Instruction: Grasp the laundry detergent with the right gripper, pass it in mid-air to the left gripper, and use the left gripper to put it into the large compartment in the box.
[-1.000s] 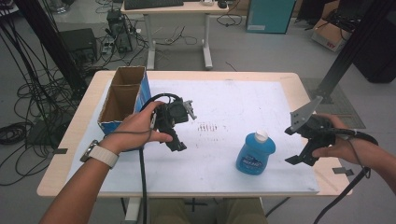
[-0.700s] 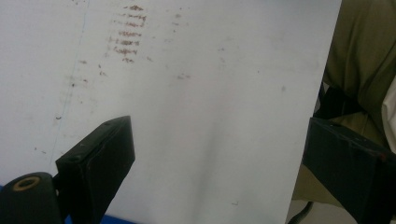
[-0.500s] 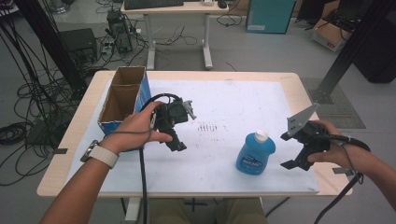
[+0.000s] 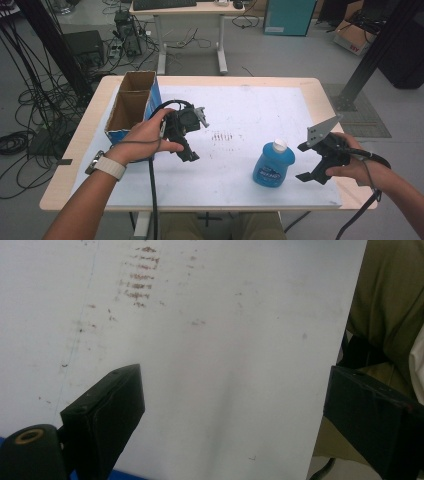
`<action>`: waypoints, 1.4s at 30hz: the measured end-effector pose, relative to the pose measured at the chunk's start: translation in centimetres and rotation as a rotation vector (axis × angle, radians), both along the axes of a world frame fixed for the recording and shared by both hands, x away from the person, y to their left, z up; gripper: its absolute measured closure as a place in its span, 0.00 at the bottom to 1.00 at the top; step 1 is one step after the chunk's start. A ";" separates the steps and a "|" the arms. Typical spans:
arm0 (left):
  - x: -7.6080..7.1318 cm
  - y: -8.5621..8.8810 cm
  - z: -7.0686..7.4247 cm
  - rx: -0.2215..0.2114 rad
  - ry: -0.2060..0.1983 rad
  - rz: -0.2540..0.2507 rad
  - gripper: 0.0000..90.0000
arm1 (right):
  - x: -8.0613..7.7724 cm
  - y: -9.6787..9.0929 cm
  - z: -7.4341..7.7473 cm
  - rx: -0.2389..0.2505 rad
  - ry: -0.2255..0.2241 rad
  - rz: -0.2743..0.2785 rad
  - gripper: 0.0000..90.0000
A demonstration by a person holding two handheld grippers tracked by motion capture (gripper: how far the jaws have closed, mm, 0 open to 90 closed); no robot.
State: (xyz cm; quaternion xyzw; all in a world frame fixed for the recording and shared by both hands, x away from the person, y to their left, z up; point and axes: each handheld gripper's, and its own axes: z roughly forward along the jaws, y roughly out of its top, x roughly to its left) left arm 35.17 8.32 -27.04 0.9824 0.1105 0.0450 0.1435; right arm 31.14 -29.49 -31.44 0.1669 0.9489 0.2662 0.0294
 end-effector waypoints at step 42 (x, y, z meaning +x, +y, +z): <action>-0.1 -0.1 -0.2 -0.009 -0.002 0.003 0.11 | -0.4 -0.2 -2.0 0.125 -0.087 -0.019 0.06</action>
